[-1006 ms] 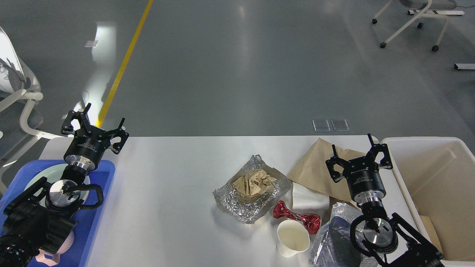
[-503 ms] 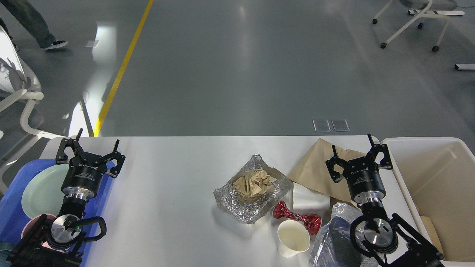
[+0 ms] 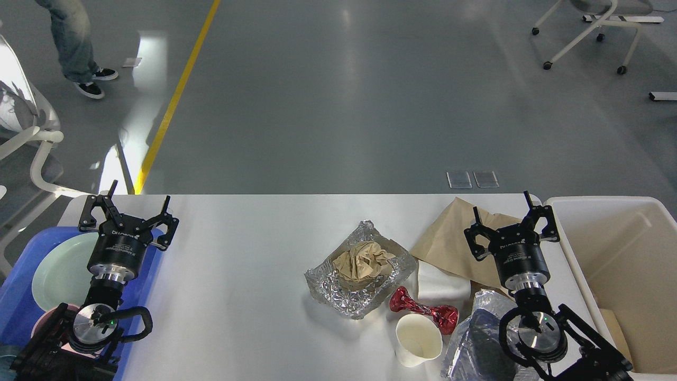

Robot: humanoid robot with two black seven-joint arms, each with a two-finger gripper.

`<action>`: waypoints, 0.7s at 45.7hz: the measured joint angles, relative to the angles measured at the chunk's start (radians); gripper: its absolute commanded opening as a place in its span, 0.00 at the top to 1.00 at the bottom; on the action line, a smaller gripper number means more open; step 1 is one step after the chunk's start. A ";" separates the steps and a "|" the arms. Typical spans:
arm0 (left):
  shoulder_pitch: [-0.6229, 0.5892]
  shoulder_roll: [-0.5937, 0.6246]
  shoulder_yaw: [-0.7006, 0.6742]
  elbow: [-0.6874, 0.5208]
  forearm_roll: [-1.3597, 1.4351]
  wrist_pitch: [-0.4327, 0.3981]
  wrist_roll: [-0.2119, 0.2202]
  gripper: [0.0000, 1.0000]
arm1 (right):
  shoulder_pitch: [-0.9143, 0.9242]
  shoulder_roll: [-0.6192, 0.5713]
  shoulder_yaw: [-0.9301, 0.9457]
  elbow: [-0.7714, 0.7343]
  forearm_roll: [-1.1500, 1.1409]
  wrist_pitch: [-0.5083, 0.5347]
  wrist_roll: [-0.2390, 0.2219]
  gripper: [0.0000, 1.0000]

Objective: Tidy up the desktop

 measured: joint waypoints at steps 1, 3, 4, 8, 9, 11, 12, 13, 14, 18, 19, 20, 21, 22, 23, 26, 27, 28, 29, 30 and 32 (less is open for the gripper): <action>-0.008 0.005 -0.001 0.000 0.000 -0.002 0.000 0.04 | 0.000 0.000 0.000 0.000 0.000 0.000 0.000 0.00; -0.014 0.009 -0.002 -0.001 0.000 -0.003 0.001 0.04 | 0.000 0.000 0.000 0.000 0.000 0.000 0.000 0.00; -0.018 0.013 -0.002 -0.001 0.000 -0.003 0.001 0.04 | 0.000 0.000 0.000 0.000 0.000 0.000 0.000 0.00; -0.036 0.027 -0.006 -0.003 0.000 -0.004 0.002 0.04 | 0.000 0.000 0.000 0.000 0.000 0.000 0.000 0.00; -0.040 0.029 -0.006 -0.003 0.000 -0.005 0.002 0.04 | 0.000 0.000 0.000 0.000 0.000 0.000 0.000 0.00; -0.049 0.031 -0.005 -0.006 0.000 -0.009 0.002 0.04 | 0.000 0.000 0.000 0.000 0.000 0.000 0.000 0.00; -0.049 0.032 -0.003 -0.006 0.001 -0.011 0.002 0.04 | 0.000 0.000 0.000 0.000 0.000 0.000 0.000 0.00; -0.049 0.032 -0.001 -0.007 0.004 -0.012 0.003 0.04 | 0.000 0.000 0.000 0.000 0.000 0.000 0.000 0.00; -0.046 0.031 0.002 -0.007 0.007 -0.012 0.004 0.04 | 0.000 0.000 0.000 0.000 0.000 0.000 0.000 0.00; -0.026 0.025 0.011 -0.007 0.016 -0.013 0.007 0.03 | 0.001 0.000 0.000 0.000 0.000 0.000 0.000 0.00; -0.018 0.024 0.014 -0.007 0.016 -0.014 0.007 0.03 | 0.001 0.000 0.000 0.000 0.000 0.000 0.000 0.00; -0.010 0.024 0.018 -0.007 0.015 -0.014 0.007 0.03 | 0.001 0.000 0.000 0.000 0.000 0.000 0.000 0.00; -0.001 0.024 0.024 -0.007 0.012 -0.014 0.007 0.03 | 0.001 0.000 0.000 0.000 0.000 0.000 0.000 0.00; 0.005 0.025 0.029 -0.007 0.009 -0.014 0.007 0.03 | 0.001 0.000 0.000 0.000 0.000 0.000 0.000 0.00; 0.008 0.025 0.032 -0.007 0.008 -0.014 0.007 0.03 | 0.002 0.000 0.000 0.000 0.000 0.000 0.000 0.00; 0.014 0.027 0.039 -0.007 0.006 -0.014 0.006 0.03 | 0.002 0.000 0.000 0.000 0.000 0.000 0.000 0.00; 0.015 0.027 0.040 -0.007 0.007 -0.014 0.005 0.03 | 0.002 0.000 0.000 0.000 0.000 0.000 0.000 0.00; 0.015 0.028 0.041 -0.007 0.009 -0.014 0.004 0.03 | 0.002 0.000 0.000 0.000 0.000 0.000 0.000 0.00; 0.015 0.028 0.041 -0.007 0.011 -0.014 0.004 0.03 | 0.002 0.000 0.000 0.000 0.000 0.000 0.000 0.00; 0.015 0.029 0.041 -0.007 0.013 -0.014 0.003 0.03 | 0.002 0.000 0.000 0.000 0.000 0.000 0.000 0.00; 0.008 0.030 0.042 -0.007 0.016 -0.009 0.003 0.03 | 0.002 0.000 0.000 0.000 0.000 0.000 0.000 0.00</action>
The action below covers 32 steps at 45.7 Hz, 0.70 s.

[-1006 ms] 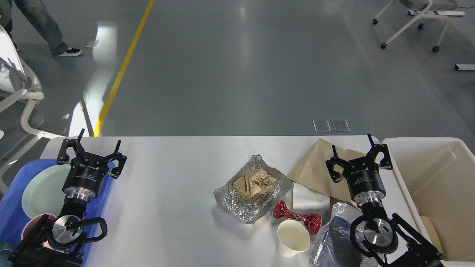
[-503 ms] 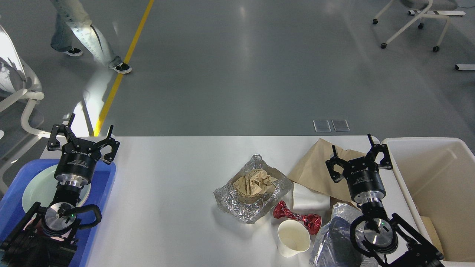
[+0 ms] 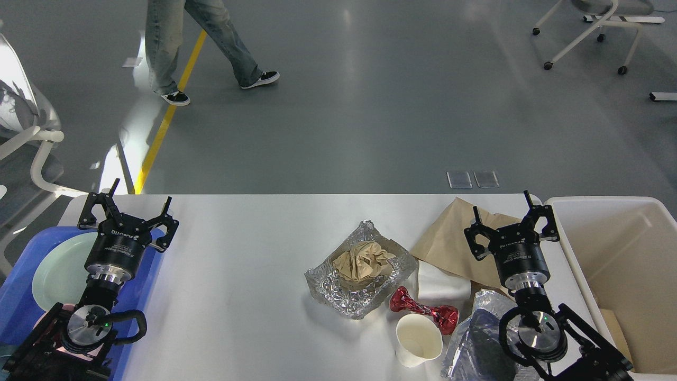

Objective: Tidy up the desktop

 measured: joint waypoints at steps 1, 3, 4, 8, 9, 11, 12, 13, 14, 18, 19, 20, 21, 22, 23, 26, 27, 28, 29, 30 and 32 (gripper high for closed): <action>-0.003 0.000 0.000 0.000 0.001 0.002 0.000 0.03 | 0.000 0.000 0.000 0.000 0.000 0.000 0.000 0.00; -0.004 0.000 0.001 0.001 0.002 0.003 -0.001 0.03 | 0.001 0.000 0.000 -0.001 0.000 0.000 0.000 0.00; -0.005 0.000 0.001 0.001 0.002 0.003 -0.002 0.03 | 0.001 0.000 0.000 -0.001 0.000 0.000 0.000 0.00; 0.001 -0.004 0.001 0.002 0.003 -0.001 -0.010 0.03 | 0.001 0.000 0.000 -0.001 -0.001 0.000 0.000 0.00; 0.002 -0.006 0.001 0.002 0.003 -0.002 -0.012 0.03 | 0.001 0.000 0.000 -0.001 -0.001 0.000 0.000 0.00; 0.003 -0.008 0.001 0.002 0.000 -0.004 -0.018 0.03 | 0.001 0.000 0.000 -0.001 -0.001 0.000 0.000 0.00; 0.003 -0.010 0.001 0.002 -0.003 -0.004 -0.023 0.03 | 0.001 0.000 0.000 -0.001 -0.001 0.000 0.000 0.00; 0.004 -0.011 0.001 0.002 -0.005 -0.005 -0.028 0.03 | 0.001 0.000 0.000 -0.001 -0.001 0.000 0.000 0.00; 0.004 -0.011 0.001 0.002 -0.006 -0.005 -0.033 0.03 | 0.001 0.000 0.000 -0.001 -0.001 0.000 0.000 0.00; 0.005 -0.013 0.001 0.002 -0.007 -0.006 -0.061 0.03 | 0.001 0.000 0.000 -0.001 -0.001 0.000 0.000 0.00; 0.005 -0.013 0.001 0.002 -0.007 -0.007 -0.069 0.03 | 0.001 0.000 0.000 -0.001 -0.001 0.000 0.000 0.00; 0.005 -0.013 0.001 0.002 -0.008 -0.009 -0.073 0.03 | 0.001 0.000 0.000 -0.001 -0.001 0.000 0.000 0.00; 0.006 -0.013 0.001 0.002 -0.008 -0.010 -0.077 0.03 | 0.001 0.000 0.000 -0.001 -0.001 0.000 0.000 0.00; 0.006 -0.013 0.001 0.002 -0.010 -0.011 -0.079 0.03 | 0.001 0.000 0.000 -0.001 0.000 0.000 0.000 0.00; 0.007 -0.013 0.001 0.002 -0.011 -0.012 -0.081 0.03 | 0.000 0.000 0.000 -0.001 0.000 0.000 0.000 0.00; 0.007 -0.013 0.001 0.002 -0.012 -0.014 -0.084 0.03 | 0.000 0.000 0.000 0.000 0.000 0.000 0.000 0.00; 0.007 -0.013 0.001 0.002 -0.012 -0.014 -0.084 0.03 | 0.000 0.000 0.000 0.000 0.000 0.000 0.000 0.00; 0.007 -0.013 0.001 0.002 -0.012 -0.014 -0.085 0.03 | 0.000 0.000 0.000 0.000 0.000 0.000 0.000 0.00; 0.007 -0.013 0.001 0.002 -0.012 -0.014 -0.085 0.03 | 0.000 0.000 0.000 0.000 0.000 0.000 0.000 0.00; 0.007 -0.013 0.001 0.002 -0.012 -0.014 -0.085 0.03 | 0.000 0.000 0.000 0.000 0.000 0.000 0.000 0.00; 0.007 -0.013 0.001 0.002 -0.013 -0.014 -0.085 0.03 | 0.000 0.000 0.000 0.000 0.000 0.000 0.000 0.00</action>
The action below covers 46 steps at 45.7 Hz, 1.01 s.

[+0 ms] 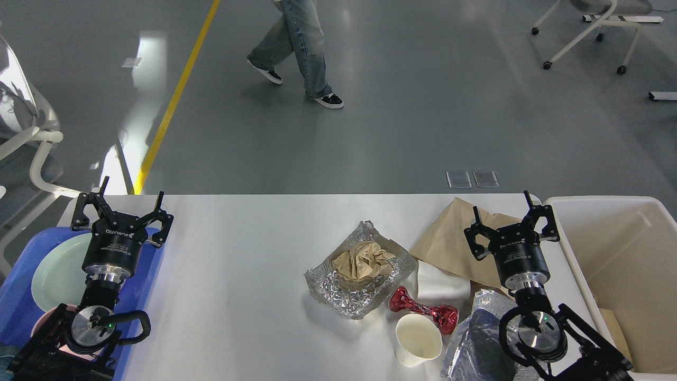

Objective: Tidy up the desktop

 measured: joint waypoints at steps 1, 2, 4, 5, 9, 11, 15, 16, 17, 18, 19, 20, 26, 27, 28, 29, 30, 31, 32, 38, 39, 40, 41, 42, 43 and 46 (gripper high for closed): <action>0.000 0.000 0.000 0.000 0.000 0.000 0.000 0.03 | 0.000 0.000 0.000 0.000 0.000 0.000 0.000 0.00; 0.000 0.000 0.000 0.000 0.000 0.000 0.000 0.03 | 0.000 0.000 0.000 0.000 0.000 0.000 0.000 0.00; 0.000 0.001 0.000 0.000 0.000 0.000 0.000 0.03 | 0.000 0.000 0.000 0.000 0.000 0.000 0.000 0.00; 0.000 0.001 0.000 0.000 0.000 0.000 0.000 0.03 | 0.000 0.000 0.000 0.000 0.000 0.000 0.000 0.00; 0.000 0.001 0.000 0.000 0.000 0.000 0.000 0.03 | 0.000 0.000 0.000 0.000 0.000 0.000 0.000 0.00; 0.000 0.001 0.000 0.000 0.000 0.000 0.000 0.03 | 0.000 0.000 0.000 0.000 0.000 0.000 0.000 0.00; 0.000 0.001 0.000 0.000 0.000 0.000 0.000 0.03 | 0.000 0.000 0.000 0.000 0.000 0.000 0.000 0.00; 0.000 0.001 0.000 0.000 0.000 0.000 0.000 0.03 | 0.000 0.000 0.000 0.000 0.000 0.000 0.000 0.00; 0.000 0.001 0.000 0.000 0.000 0.000 0.000 0.03 | 0.000 0.000 0.000 0.000 0.000 0.000 0.000 0.00; 0.000 0.001 0.000 0.000 0.000 0.000 0.000 0.03 | 0.000 0.000 0.000 0.000 0.000 0.000 0.000 0.00; 0.000 0.001 0.000 0.000 0.000 0.000 0.000 0.03 | 0.000 0.000 0.000 0.000 0.000 0.000 0.000 0.00; 0.000 0.001 0.000 0.000 0.000 0.000 0.000 0.03 | 0.000 0.000 0.000 0.000 0.000 0.000 0.000 0.00; 0.000 0.001 0.000 0.000 0.000 0.000 0.000 0.03 | 0.000 0.000 0.000 0.000 0.000 0.000 0.000 0.00; 0.000 0.001 0.000 0.000 0.000 0.000 0.000 0.03 | 0.000 0.000 0.000 0.000 -0.002 0.000 0.000 0.00; 0.000 0.001 0.000 0.000 0.000 0.000 0.000 0.03 | 0.001 0.000 -0.001 0.000 -0.005 0.000 0.000 0.00; 0.000 0.001 0.000 0.000 0.000 0.000 0.000 0.03 | 0.001 0.000 -0.002 0.000 -0.007 0.000 0.000 0.00; 0.000 0.001 0.000 0.000 0.000 0.000 0.000 0.03 | 0.003 0.000 -0.002 0.000 -0.009 0.000 0.000 0.00; 0.000 0.001 0.000 0.000 0.000 0.000 0.000 0.03 | 0.004 0.000 -0.001 0.000 -0.010 0.000 0.000 0.00; 0.000 0.001 0.000 0.000 0.000 0.000 0.000 0.03 | 0.005 0.001 -0.001 0.000 -0.010 0.000 0.001 0.00; 0.000 0.001 0.000 0.000 0.000 0.000 0.000 0.03 | 0.006 0.001 0.000 -0.003 -0.010 0.000 0.003 0.00; 0.000 0.001 0.000 0.000 0.000 0.000 0.000 0.03 | 0.006 0.001 0.000 -0.003 -0.009 0.000 0.003 0.00; 0.000 0.001 0.000 0.000 0.000 0.000 0.000 0.03 | 0.006 0.001 0.000 -0.003 -0.008 0.000 0.003 0.00; 0.000 0.001 0.000 0.000 0.000 0.000 0.000 0.03 | 0.006 0.001 0.000 -0.003 -0.006 0.000 0.003 0.00; 0.000 0.001 0.000 0.000 0.000 0.000 0.000 0.03 | 0.007 0.001 0.000 -0.003 -0.005 0.000 0.003 0.00; 0.000 0.001 0.000 0.000 0.000 0.000 0.000 0.03 | 0.007 0.001 0.000 -0.003 -0.004 0.000 0.003 0.00; 0.000 0.001 0.000 0.000 0.000 0.000 0.000 0.03 | 0.011 0.001 0.001 -0.003 -0.001 0.000 0.001 0.00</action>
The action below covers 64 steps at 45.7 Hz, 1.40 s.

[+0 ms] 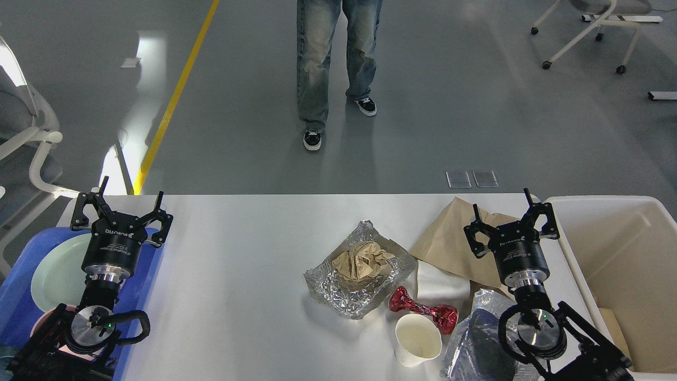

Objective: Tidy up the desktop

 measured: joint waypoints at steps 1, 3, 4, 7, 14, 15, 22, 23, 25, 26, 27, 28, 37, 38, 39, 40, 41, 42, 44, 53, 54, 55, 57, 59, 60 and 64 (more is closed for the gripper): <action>0.000 0.000 0.000 0.000 0.000 0.000 0.000 0.03 | 0.001 0.000 0.001 0.001 0.001 0.000 0.000 0.00; 0.000 0.000 0.000 0.000 0.000 0.000 0.000 0.03 | 0.002 -0.004 0.011 0.005 0.002 0.000 -0.001 0.00; 0.000 0.000 0.000 0.000 0.000 0.000 0.000 0.03 | 0.002 -0.007 0.018 0.006 0.002 0.000 -0.001 0.00; 0.000 0.000 0.000 0.000 0.000 0.000 0.000 0.03 | 0.004 -0.018 0.049 0.006 0.002 0.000 -0.001 0.00; 0.000 0.000 0.000 0.000 0.000 0.000 0.000 0.03 | 0.024 -0.024 0.077 -0.001 0.002 -0.004 -0.003 0.00; 0.000 0.000 0.000 0.000 0.000 0.000 0.000 0.03 | 0.026 -0.024 0.078 -0.001 0.002 -0.005 -0.003 0.00; 0.000 0.000 0.000 0.000 0.000 0.000 0.000 0.03 | 0.030 -0.024 0.079 -0.008 0.000 -0.009 -0.003 0.00; 0.000 0.000 0.000 0.000 0.000 0.000 0.000 0.03 | 0.030 -0.024 0.079 -0.008 0.000 -0.008 -0.003 0.00; 0.000 0.000 0.000 0.000 0.000 0.000 0.000 0.03 | 0.029 -0.024 0.077 -0.009 0.000 -0.005 -0.003 0.00; 0.000 0.000 0.000 0.000 0.000 0.000 0.000 0.03 | 0.028 -0.024 0.077 -0.009 0.000 -0.004 -0.003 0.00; 0.000 0.000 0.000 0.000 0.000 0.000 0.000 0.03 | 0.027 -0.024 0.076 -0.009 0.000 -0.004 -0.003 0.00; 0.000 0.000 0.000 0.000 0.000 0.000 0.000 0.03 | 0.026 -0.024 0.076 -0.009 0.000 -0.003 -0.003 0.00; 0.000 0.000 0.000 0.000 0.000 0.000 0.000 0.03 | 0.025 -0.023 0.072 -0.021 0.000 -0.001 -0.004 0.00; 0.000 0.000 0.000 0.000 0.000 0.000 0.000 0.03 | 0.025 -0.023 0.070 -0.022 0.000 0.000 -0.006 0.00; 0.000 0.000 0.000 0.000 0.000 0.000 0.000 0.03 | 0.025 -0.023 0.069 -0.023 0.000 0.000 -0.007 0.00; 0.000 0.000 0.000 0.000 0.000 0.000 0.000 0.03 | 0.025 -0.024 0.068 -0.023 0.000 0.000 -0.008 0.00; 0.000 0.000 0.000 0.000 0.000 0.000 0.000 0.03 | 0.023 -0.024 0.067 -0.024 0.000 0.001 -0.009 0.00; 0.000 0.000 0.000 0.000 0.000 0.000 0.000 0.03 | 0.021 -0.024 0.065 -0.024 0.000 0.001 -0.010 0.00; 0.000 0.000 0.000 0.000 0.000 0.000 0.000 0.03 | 0.017 -0.024 0.063 -0.024 0.000 0.002 -0.013 0.00; 0.000 0.001 0.000 0.000 0.000 0.000 0.000 0.03 | 0.016 -0.027 0.063 -0.026 -0.003 0.003 -0.017 0.00; 0.000 0.001 0.000 0.000 0.000 0.000 0.000 0.03 | 0.018 -0.027 0.063 -0.025 -0.004 0.003 -0.017 0.00; 0.000 0.001 0.000 0.000 0.000 0.000 0.000 0.03 | 0.019 -0.027 0.063 -0.025 -0.004 0.003 -0.017 0.00; -0.001 0.001 0.000 0.000 0.000 0.000 0.000 0.03 | 0.020 -0.028 0.064 -0.023 -0.005 0.003 -0.017 0.00; -0.001 0.001 0.000 0.000 0.000 0.000 0.000 0.03 | 0.021 -0.029 0.065 -0.021 -0.005 0.003 -0.017 0.00; -0.001 0.001 0.000 0.000 0.000 0.000 0.000 0.03 | 0.022 -0.030 0.065 -0.020 -0.005 0.003 -0.017 0.00; -0.001 0.001 0.000 0.000 0.000 0.000 0.000 0.03 | 0.027 -0.032 0.067 -0.016 -0.005 0.003 -0.016 0.00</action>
